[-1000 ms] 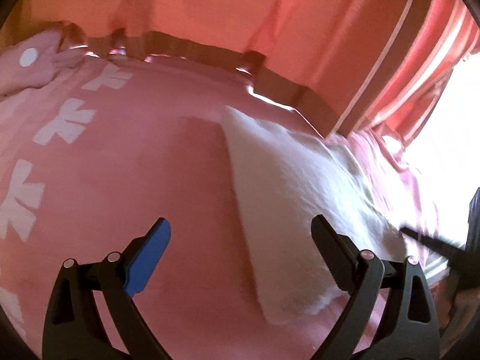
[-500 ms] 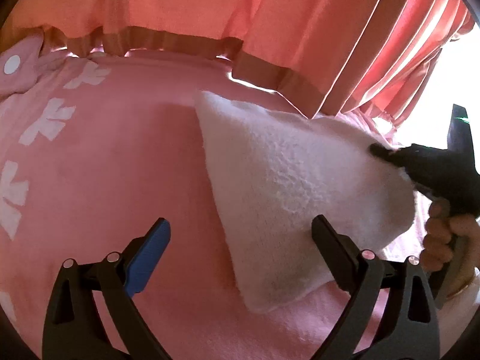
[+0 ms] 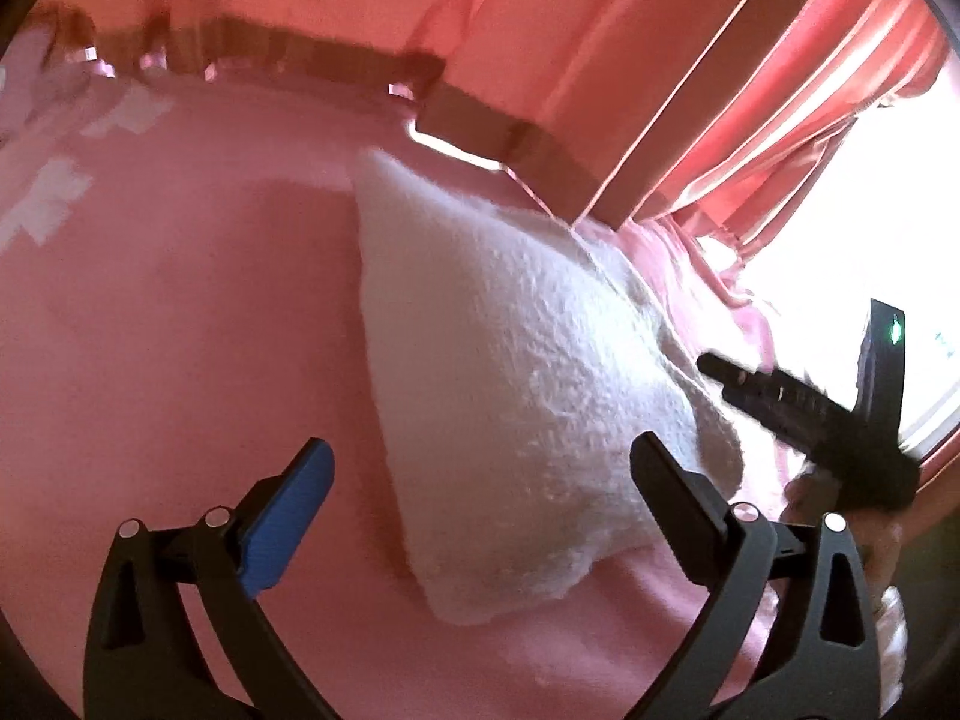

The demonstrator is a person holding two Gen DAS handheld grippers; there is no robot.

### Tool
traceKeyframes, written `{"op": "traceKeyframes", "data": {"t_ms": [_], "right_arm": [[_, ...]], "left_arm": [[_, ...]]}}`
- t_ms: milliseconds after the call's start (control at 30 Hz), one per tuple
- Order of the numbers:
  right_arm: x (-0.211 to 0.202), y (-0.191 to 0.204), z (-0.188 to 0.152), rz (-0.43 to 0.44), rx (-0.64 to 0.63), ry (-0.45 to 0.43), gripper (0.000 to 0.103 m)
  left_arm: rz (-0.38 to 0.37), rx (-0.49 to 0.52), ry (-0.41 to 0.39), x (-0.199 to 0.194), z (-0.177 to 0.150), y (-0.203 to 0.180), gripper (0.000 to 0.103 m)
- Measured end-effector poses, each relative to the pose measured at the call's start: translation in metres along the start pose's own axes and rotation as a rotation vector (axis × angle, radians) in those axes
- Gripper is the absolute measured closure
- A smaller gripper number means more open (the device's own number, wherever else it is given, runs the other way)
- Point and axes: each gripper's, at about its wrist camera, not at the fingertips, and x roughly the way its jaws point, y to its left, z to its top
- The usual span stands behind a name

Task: Fold small clothes

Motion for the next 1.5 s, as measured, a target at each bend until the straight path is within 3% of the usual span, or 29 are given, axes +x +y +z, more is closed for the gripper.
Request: {"op": "traceKeyframes", "data": {"t_ms": [100,167,300,400,433,500,567,633,767,833,900,967,1000,1033,1100,1167,1233,1333,1400,1433,1500], "right_arm": [[0.022,-0.005,-0.012,0.024,0.03,0.052,0.026],[0.03,-0.015,-0.013,0.065,0.111,0.067,0.019],[0.044,-0.026,-0.011,0.16,0.197,0.125,0.015],[0.057,-0.027,-0.008,0.229,0.239,0.177,0.016],[0.057,-0.024,-0.005,0.238,0.219,0.169,0.029],[0.048,-0.016,0.0,0.269,0.178,0.131,0.061],[0.032,0.002,0.006,0.227,0.099,0.079,0.071],[0.014,0.024,0.011,0.264,0.046,0.022,0.074],[-0.014,0.072,0.022,0.399,-0.041,-0.072,0.075],[-0.007,0.093,0.026,0.436,-0.08,-0.068,0.075],[0.025,0.106,0.025,0.428,-0.097,-0.005,0.075],[0.07,0.107,0.01,0.381,-0.059,0.144,0.072],[0.084,0.106,0.004,0.358,-0.026,0.2,0.063],[0.088,0.103,0.003,0.389,0.019,0.202,0.057],[0.084,0.104,0.009,0.394,0.013,0.183,0.054],[0.084,0.105,0.016,0.38,0.01,0.165,0.045],[0.094,0.105,0.019,0.397,0.027,0.188,0.04],[0.107,0.108,0.018,0.418,0.031,0.228,0.033],[0.106,0.11,0.018,0.427,0.015,0.235,0.032],[0.106,0.115,0.016,0.429,0.0,0.23,0.041],[0.1,0.12,0.017,0.44,-0.03,0.21,0.063]], "left_arm": [[-0.053,-0.079,0.06,0.019,0.001,0.01,0.005],[-0.089,-0.135,0.098,0.034,0.0,0.018,0.005],[-0.19,-0.231,0.16,0.059,0.001,0.03,0.005],[-0.203,-0.195,0.154,0.064,0.006,0.026,0.005],[-0.202,-0.186,0.154,0.064,0.007,0.026,0.007],[-0.18,-0.148,0.152,0.059,0.011,0.021,0.021],[-0.169,-0.086,0.131,0.045,0.021,0.013,0.04],[-0.152,-0.035,0.046,0.016,0.034,0.01,0.044],[-0.135,-0.022,-0.084,-0.041,0.057,0.028,0.044],[-0.125,-0.035,-0.098,-0.055,0.059,0.045,0.039],[-0.057,-0.072,-0.053,-0.052,0.057,0.069,0.033],[0.027,-0.144,0.032,-0.034,0.055,0.092,0.032],[0.067,-0.206,0.086,-0.022,0.052,0.106,0.031],[0.068,-0.247,0.113,-0.016,0.052,0.113,0.025],[0.037,-0.305,0.098,-0.016,0.052,0.122,0.022],[0.069,-0.265,0.057,-0.023,0.058,0.119,0.011],[0.106,-0.226,0.005,-0.029,0.06,0.115,0.007],[0.121,-0.23,0.042,-0.015,0.059,0.122,0.006],[0.055,-0.292,0.102,-0.003,0.053,0.13,0.006],[0.032,-0.316,0.117,-0.003,0.05,0.133,0.007],[-0.024,-0.357,0.117,0.0,0.05,0.136,0.021]]}}
